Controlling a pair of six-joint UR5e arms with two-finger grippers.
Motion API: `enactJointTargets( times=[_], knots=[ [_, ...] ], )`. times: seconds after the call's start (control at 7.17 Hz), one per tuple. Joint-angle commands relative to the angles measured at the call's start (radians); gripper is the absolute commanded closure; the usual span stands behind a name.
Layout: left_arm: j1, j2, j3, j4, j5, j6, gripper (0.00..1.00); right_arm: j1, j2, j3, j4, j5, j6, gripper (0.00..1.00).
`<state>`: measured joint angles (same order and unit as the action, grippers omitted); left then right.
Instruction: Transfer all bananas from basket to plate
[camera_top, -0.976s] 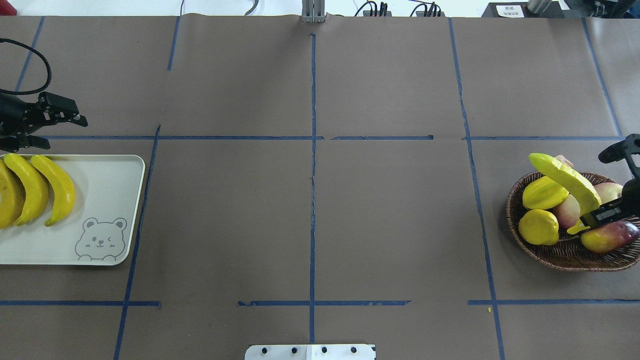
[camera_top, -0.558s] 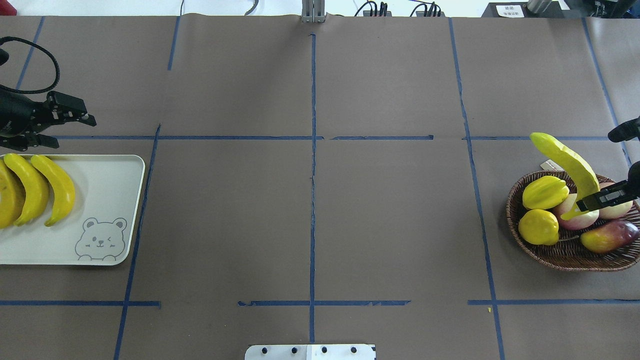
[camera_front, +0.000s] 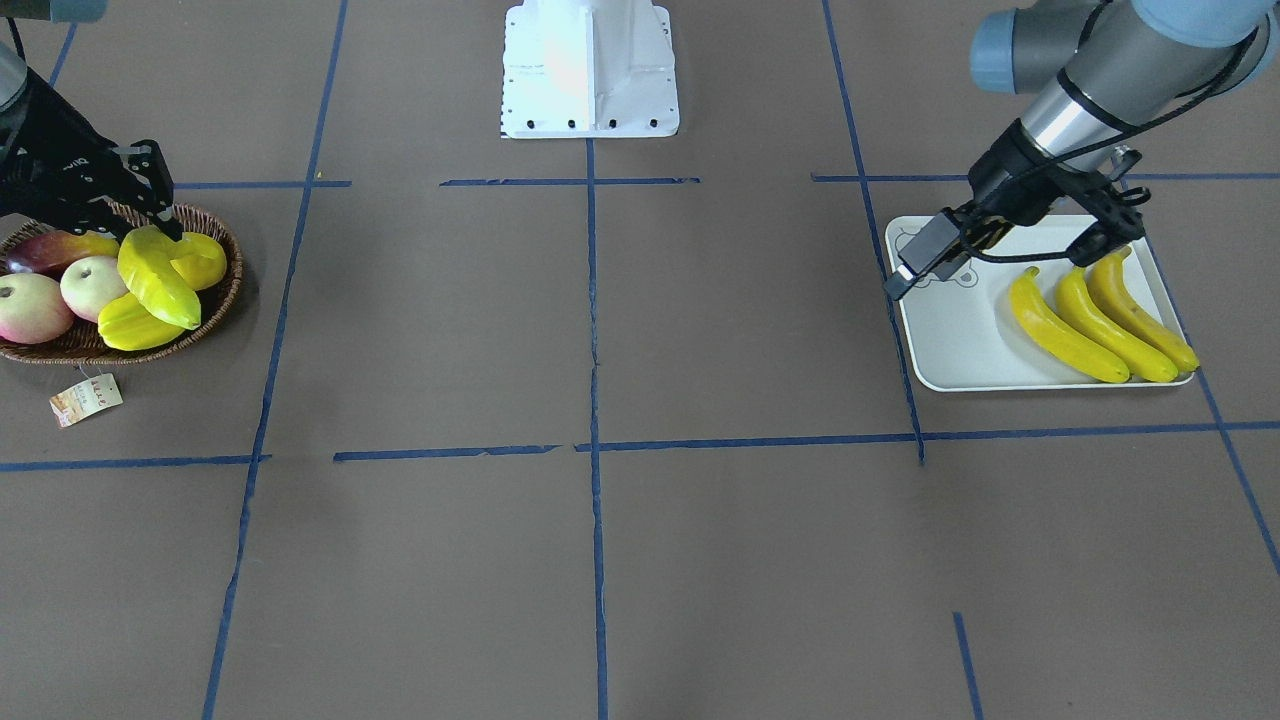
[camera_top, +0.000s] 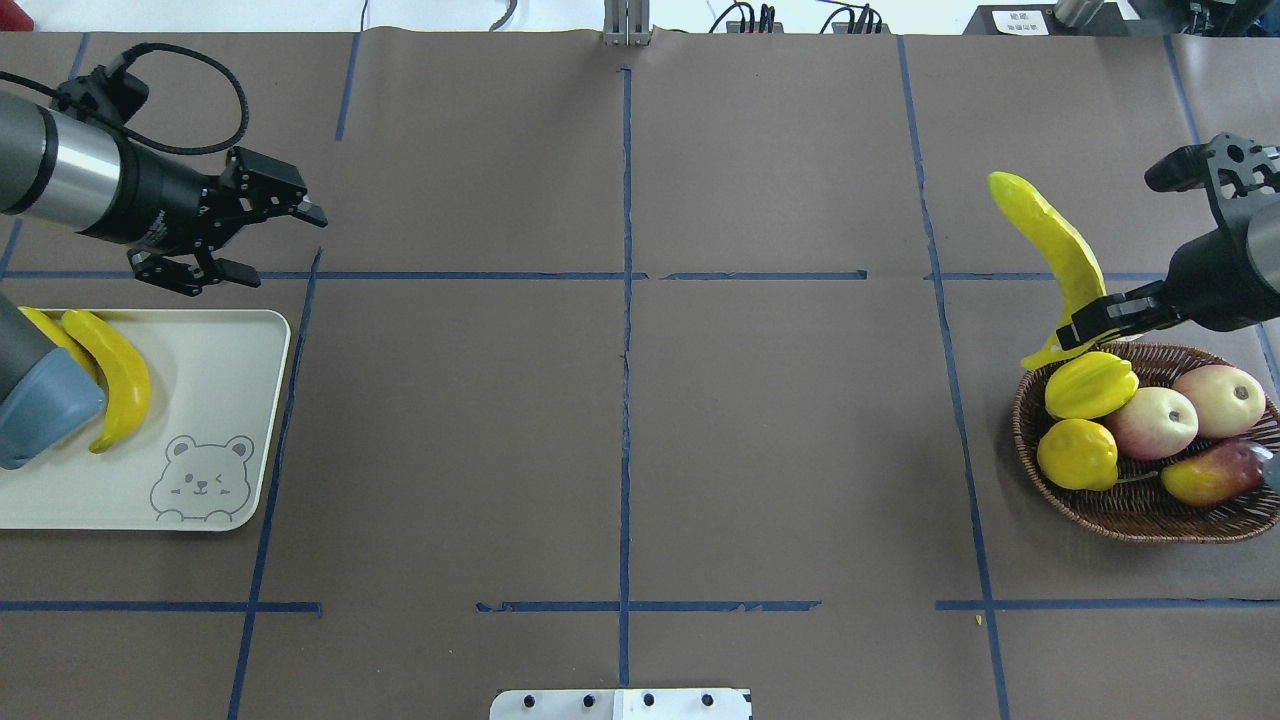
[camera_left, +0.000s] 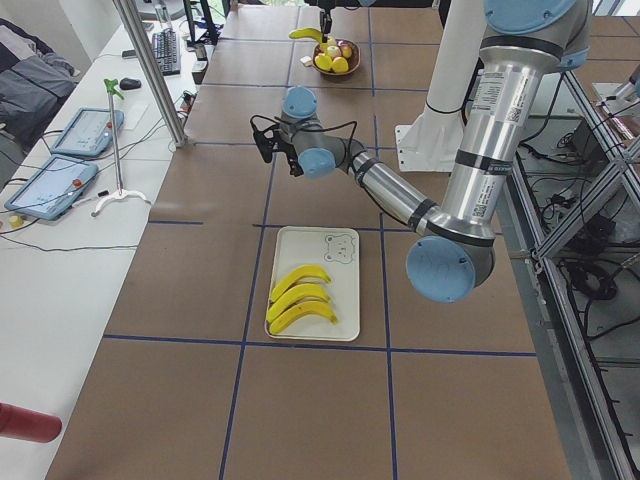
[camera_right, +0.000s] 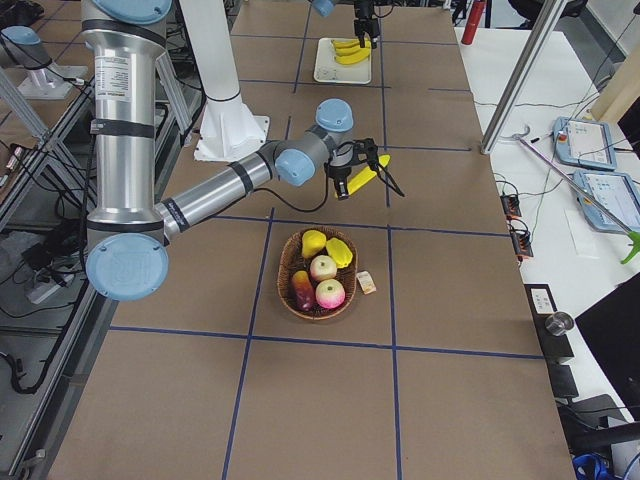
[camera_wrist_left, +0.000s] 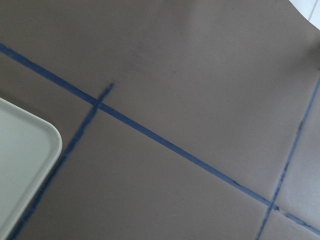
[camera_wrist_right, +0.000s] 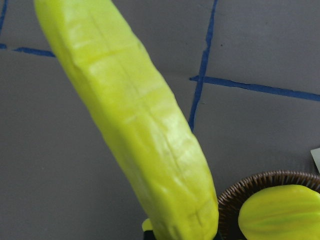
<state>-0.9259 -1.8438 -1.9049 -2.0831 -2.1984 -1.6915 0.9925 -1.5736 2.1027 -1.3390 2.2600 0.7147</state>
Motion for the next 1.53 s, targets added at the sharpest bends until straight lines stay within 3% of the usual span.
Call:
enactJointTargets(
  times=[0.0,0.28,0.56,0.84,1.12,1.39],
  knots=[
    [0.016,-0.101,0.001,0.0,0.0,-0.051,0.0,-0.035,0.127,-0.045,0.001,0.0,0.151,1.0],
    [0.041,-0.178,0.01,-0.008,0.003,-0.113,0.0,-0.121,0.28,-0.088,0.003,-0.023,0.341,1.0],
    [0.067,-0.236,0.02,-0.008,0.017,-0.18,0.0,-0.221,0.392,-0.113,0.0,-0.126,0.474,1.0],
    [0.151,-0.284,0.023,-0.008,0.136,-0.194,0.0,-0.291,0.498,-0.176,0.0,-0.206,0.56,1.0],
    [0.195,-0.36,0.093,-0.072,0.212,-0.345,0.0,-0.357,0.565,-0.214,0.001,-0.278,0.623,1.0],
    [0.263,-0.408,0.138,-0.109,0.351,-0.392,0.0,-0.4,0.583,-0.224,0.012,-0.328,0.646,1.0]
  ],
)
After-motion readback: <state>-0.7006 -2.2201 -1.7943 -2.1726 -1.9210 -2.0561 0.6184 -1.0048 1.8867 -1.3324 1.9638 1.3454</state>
